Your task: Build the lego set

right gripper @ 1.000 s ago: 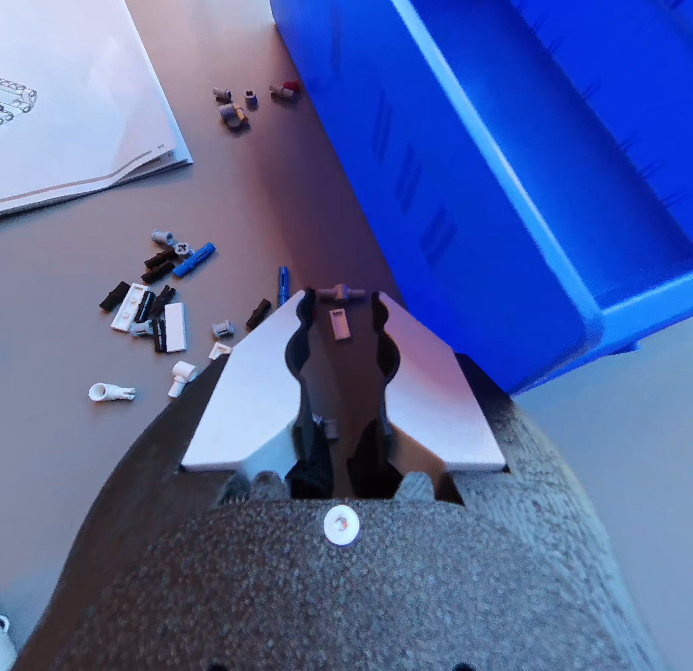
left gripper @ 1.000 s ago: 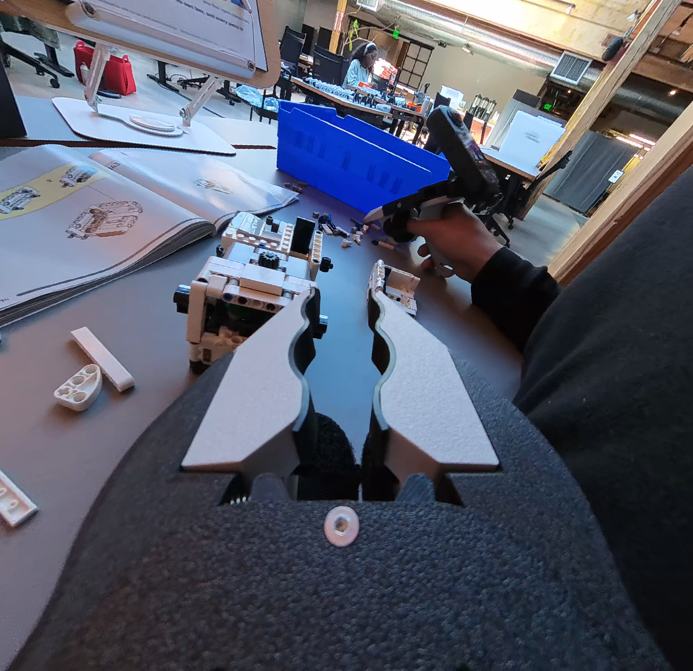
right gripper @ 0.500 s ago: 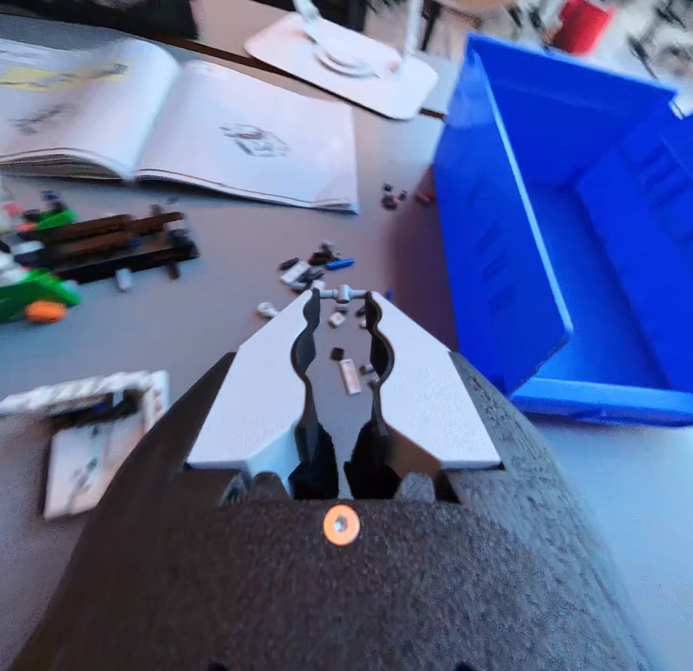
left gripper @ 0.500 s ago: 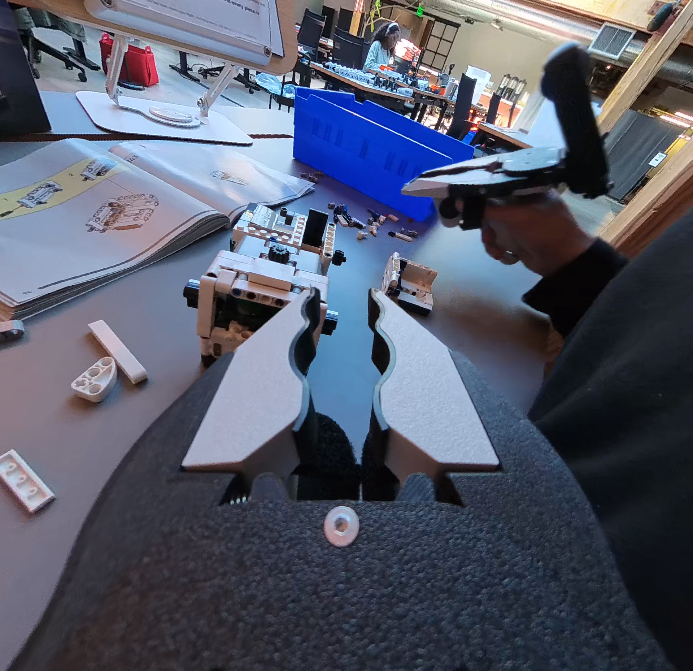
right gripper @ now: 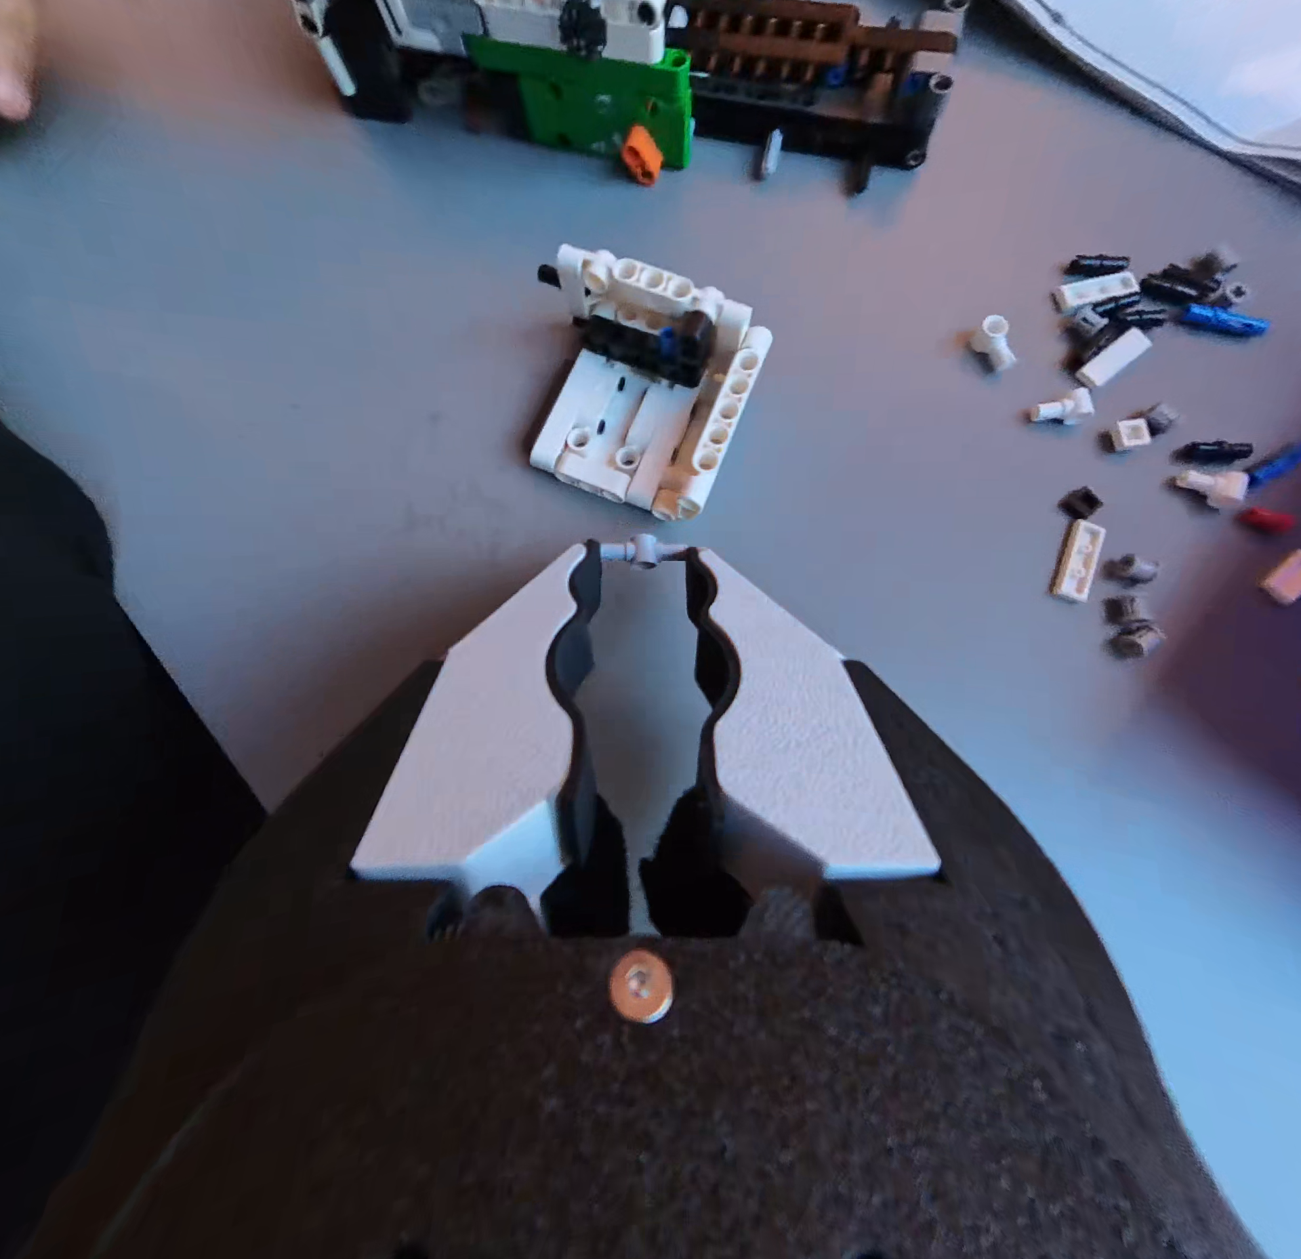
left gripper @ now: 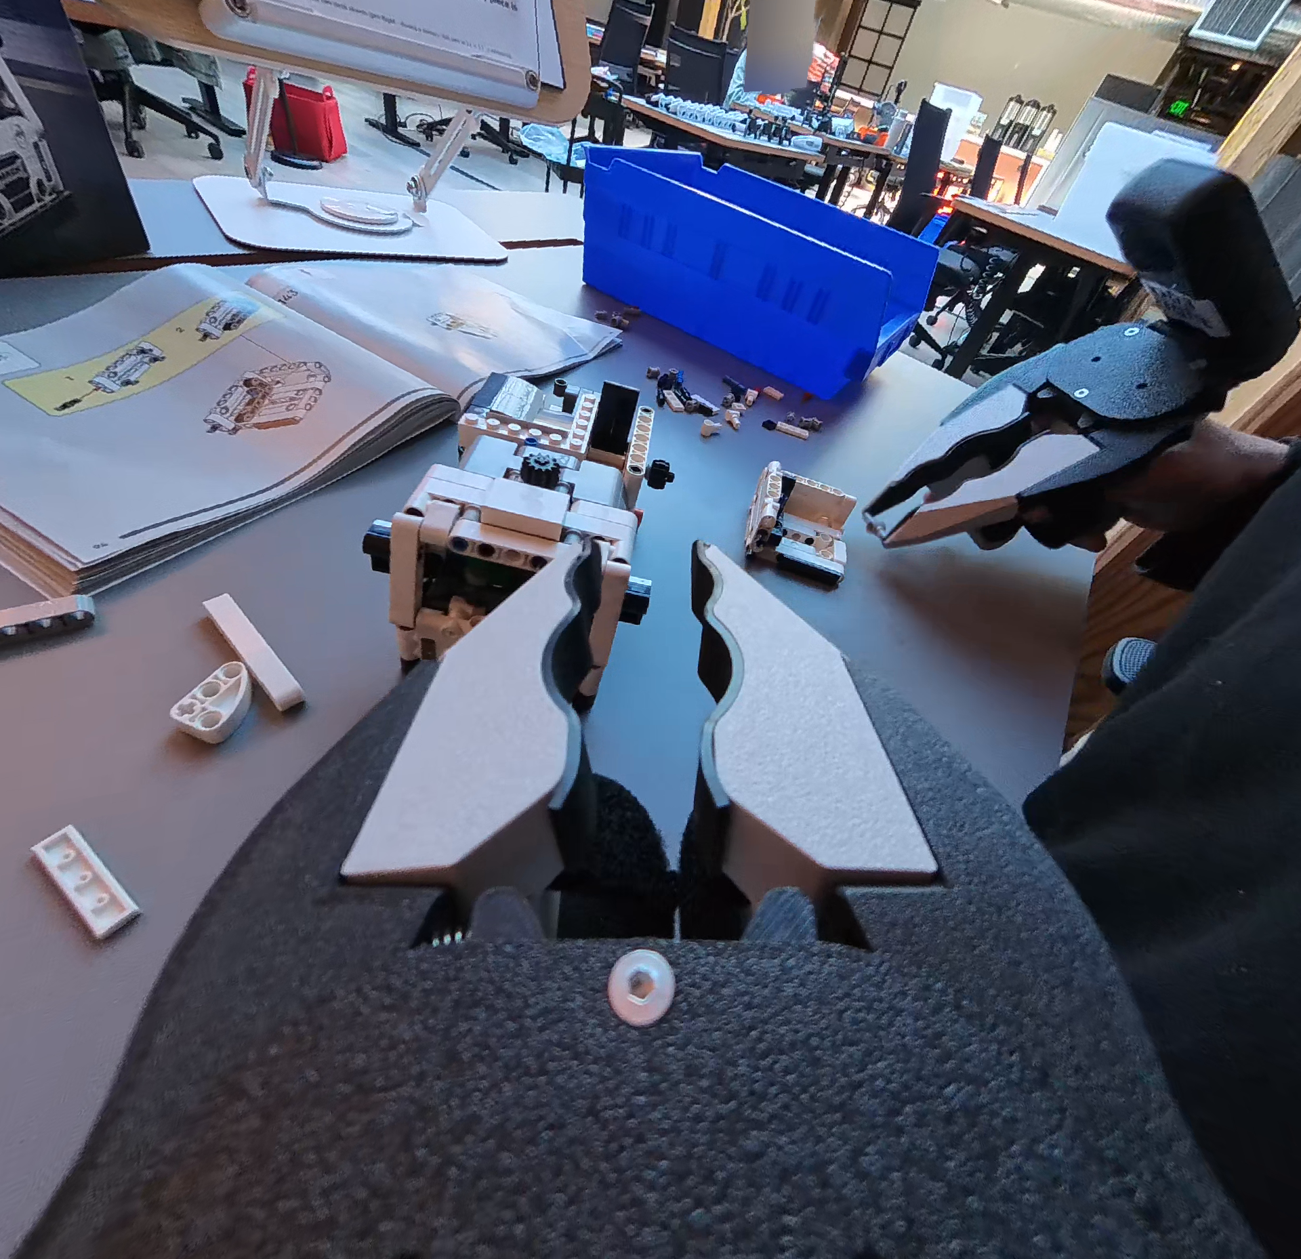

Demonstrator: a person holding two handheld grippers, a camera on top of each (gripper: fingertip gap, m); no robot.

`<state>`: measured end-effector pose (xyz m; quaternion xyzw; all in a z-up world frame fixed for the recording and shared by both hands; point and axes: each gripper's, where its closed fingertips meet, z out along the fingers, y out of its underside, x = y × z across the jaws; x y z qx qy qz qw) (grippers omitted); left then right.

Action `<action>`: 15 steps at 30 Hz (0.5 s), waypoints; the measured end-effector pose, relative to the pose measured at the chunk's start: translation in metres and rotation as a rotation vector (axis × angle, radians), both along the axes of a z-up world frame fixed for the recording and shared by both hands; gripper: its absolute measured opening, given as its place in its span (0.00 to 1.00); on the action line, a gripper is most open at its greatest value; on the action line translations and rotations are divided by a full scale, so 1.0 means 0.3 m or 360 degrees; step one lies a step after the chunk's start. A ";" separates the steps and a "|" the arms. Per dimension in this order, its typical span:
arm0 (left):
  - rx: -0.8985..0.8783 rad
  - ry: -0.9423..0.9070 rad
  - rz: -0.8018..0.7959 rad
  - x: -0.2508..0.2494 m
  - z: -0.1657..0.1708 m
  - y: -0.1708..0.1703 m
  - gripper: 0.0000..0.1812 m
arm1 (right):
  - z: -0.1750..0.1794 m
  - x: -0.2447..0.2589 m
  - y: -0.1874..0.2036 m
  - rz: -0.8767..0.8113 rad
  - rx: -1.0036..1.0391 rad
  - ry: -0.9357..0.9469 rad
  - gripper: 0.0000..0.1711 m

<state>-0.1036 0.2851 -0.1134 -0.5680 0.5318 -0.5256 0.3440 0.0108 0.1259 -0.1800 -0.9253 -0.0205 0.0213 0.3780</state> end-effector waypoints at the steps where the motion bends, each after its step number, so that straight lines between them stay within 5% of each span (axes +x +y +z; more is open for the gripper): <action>1: 0.0001 -0.0001 0.0001 0.000 0.000 0.000 0.13 | -0.008 -0.001 0.001 0.0019 -0.0016 -0.0027 0.14; 11: 0.0031 -0.0016 -0.0008 -0.003 0.005 -0.007 0.13 | -0.034 -0.012 0.008 0.0071 -0.0042 -0.0086 0.17; 15: 0.0020 -0.0004 -0.0024 -0.002 0.001 -0.010 0.13 | 0.091 0.016 0.048 0.0097 0.0250 -0.0043 0.14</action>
